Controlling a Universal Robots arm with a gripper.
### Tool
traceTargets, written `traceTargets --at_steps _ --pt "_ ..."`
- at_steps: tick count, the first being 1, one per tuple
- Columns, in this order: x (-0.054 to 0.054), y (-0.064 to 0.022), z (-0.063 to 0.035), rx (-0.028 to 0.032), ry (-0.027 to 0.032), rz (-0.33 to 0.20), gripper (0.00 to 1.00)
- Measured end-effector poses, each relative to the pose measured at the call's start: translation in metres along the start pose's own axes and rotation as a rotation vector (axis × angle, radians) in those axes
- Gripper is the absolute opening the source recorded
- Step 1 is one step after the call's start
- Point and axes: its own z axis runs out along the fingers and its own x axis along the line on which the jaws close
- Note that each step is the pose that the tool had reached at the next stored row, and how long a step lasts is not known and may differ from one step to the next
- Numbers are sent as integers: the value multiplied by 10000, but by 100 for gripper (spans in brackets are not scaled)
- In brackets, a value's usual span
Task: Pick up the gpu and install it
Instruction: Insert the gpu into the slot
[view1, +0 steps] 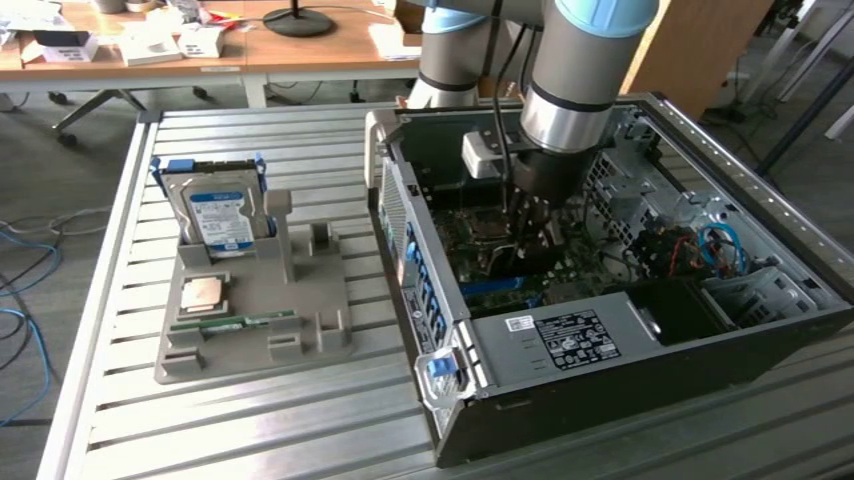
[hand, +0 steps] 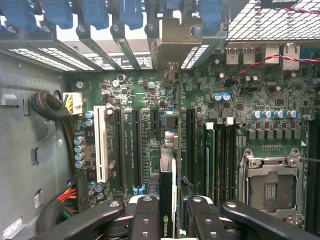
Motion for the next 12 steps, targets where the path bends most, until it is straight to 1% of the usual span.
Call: traceTargets --at_steps 12 --pt "-1 35 31 0 2 1 26"
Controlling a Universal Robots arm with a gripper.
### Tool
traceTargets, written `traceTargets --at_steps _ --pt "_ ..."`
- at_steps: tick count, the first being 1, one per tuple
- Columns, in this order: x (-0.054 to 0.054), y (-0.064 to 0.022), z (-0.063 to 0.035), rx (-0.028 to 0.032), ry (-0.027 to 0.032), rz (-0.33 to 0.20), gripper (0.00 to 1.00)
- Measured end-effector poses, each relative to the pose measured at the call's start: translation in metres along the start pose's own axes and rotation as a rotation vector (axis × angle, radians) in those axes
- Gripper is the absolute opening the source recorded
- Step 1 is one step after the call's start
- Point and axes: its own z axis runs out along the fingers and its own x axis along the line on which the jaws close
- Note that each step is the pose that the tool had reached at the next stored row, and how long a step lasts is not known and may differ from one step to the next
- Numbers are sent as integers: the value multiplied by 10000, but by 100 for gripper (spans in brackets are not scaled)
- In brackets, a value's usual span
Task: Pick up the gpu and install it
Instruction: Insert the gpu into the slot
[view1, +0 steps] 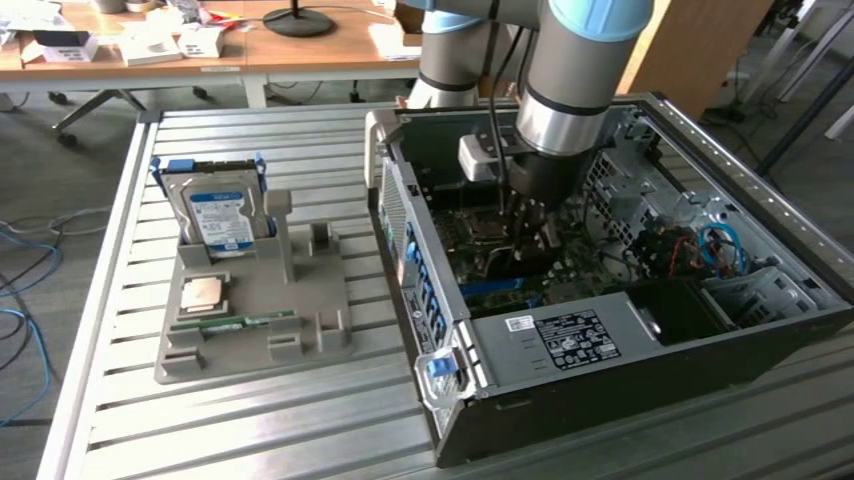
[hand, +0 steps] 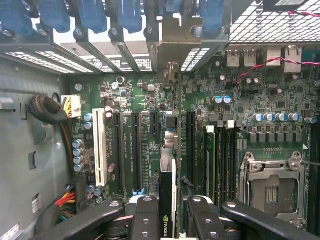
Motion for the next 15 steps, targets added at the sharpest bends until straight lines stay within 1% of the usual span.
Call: traceTargets --at_steps 15 --pt "1 19 12 1 -1 -1 26"
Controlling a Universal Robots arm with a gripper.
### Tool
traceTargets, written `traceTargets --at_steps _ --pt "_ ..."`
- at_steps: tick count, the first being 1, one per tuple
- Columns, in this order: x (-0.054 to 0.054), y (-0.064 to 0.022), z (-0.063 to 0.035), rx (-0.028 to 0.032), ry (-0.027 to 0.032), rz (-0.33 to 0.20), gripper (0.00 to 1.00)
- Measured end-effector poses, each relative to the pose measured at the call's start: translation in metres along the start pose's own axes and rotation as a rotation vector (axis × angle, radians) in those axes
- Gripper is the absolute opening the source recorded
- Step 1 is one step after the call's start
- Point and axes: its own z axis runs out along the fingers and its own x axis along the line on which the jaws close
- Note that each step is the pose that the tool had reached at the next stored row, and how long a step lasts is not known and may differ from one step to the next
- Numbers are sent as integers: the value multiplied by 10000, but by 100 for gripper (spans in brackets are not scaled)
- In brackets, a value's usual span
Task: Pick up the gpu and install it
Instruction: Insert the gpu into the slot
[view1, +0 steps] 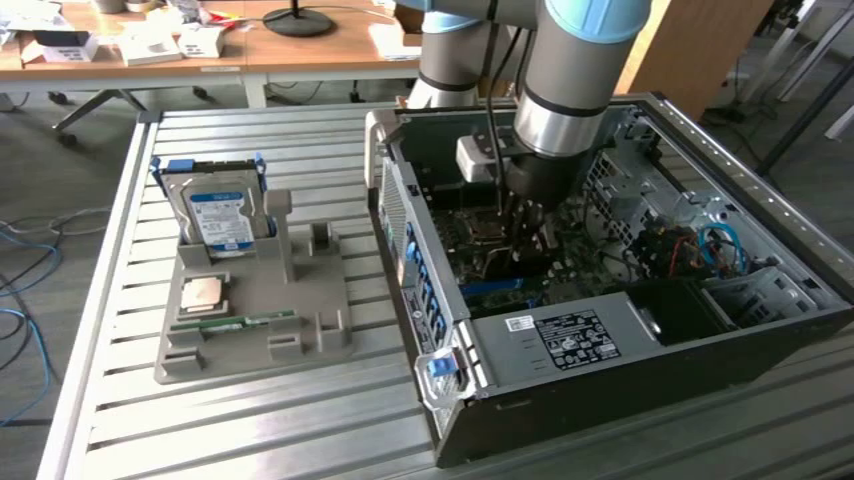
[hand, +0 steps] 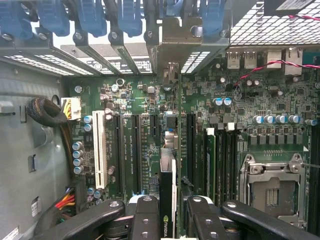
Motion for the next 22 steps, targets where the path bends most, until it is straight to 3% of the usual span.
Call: traceTargets --at_steps 22 --pt "-3 18 34 0 0 0 26"
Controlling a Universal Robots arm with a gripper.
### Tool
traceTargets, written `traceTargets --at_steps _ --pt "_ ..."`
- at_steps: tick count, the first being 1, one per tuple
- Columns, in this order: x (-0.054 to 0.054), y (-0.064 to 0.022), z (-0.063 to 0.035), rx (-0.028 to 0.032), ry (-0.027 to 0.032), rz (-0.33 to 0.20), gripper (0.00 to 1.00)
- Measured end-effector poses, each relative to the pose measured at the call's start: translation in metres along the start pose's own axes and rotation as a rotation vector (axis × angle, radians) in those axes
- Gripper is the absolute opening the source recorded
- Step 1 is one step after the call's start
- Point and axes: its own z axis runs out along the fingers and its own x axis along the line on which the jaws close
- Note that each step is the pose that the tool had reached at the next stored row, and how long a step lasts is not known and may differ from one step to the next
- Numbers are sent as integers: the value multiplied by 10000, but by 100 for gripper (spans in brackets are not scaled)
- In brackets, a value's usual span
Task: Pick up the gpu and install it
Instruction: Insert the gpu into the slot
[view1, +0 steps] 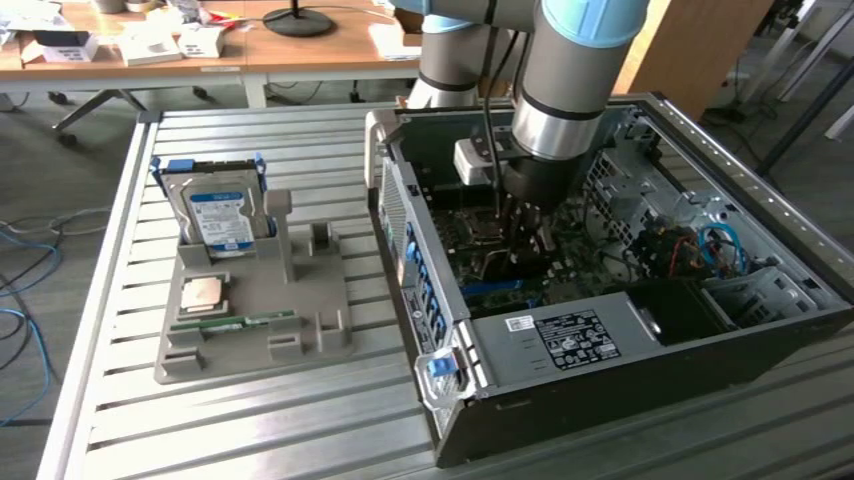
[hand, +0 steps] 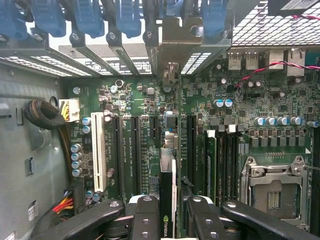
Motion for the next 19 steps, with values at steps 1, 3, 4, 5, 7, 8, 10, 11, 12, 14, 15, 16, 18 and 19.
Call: traceTargets --at_steps 1,3,4,5,7,8,10,11,12,14,15,16,18,19 --pt "-1 4 0 0 0 3 26" --pt "-1 9 1 -1 2 0 26" --pt "-2 11 1 -1 1 0 26" --pt "-2 12 2 -1 2 -1 26" --pt "-3 16 5 0 0 0 26" --pt "-4 18 7 0 0 1 26" --pt "-4 20 12 0 1 -1 26" --pt "-4 21 15 0 1 -1 26" --pt "-5 22 18 -1 1 0 26" --pt "-5 23 21 -1 2 0 26" --pt "-6 23 25 0 0 0 26" --pt "-6 24 29 0 -1 0 26" --pt "-6 25 32 -1 2 1 26" --pt "-6 25 32 -1 3 0 26"
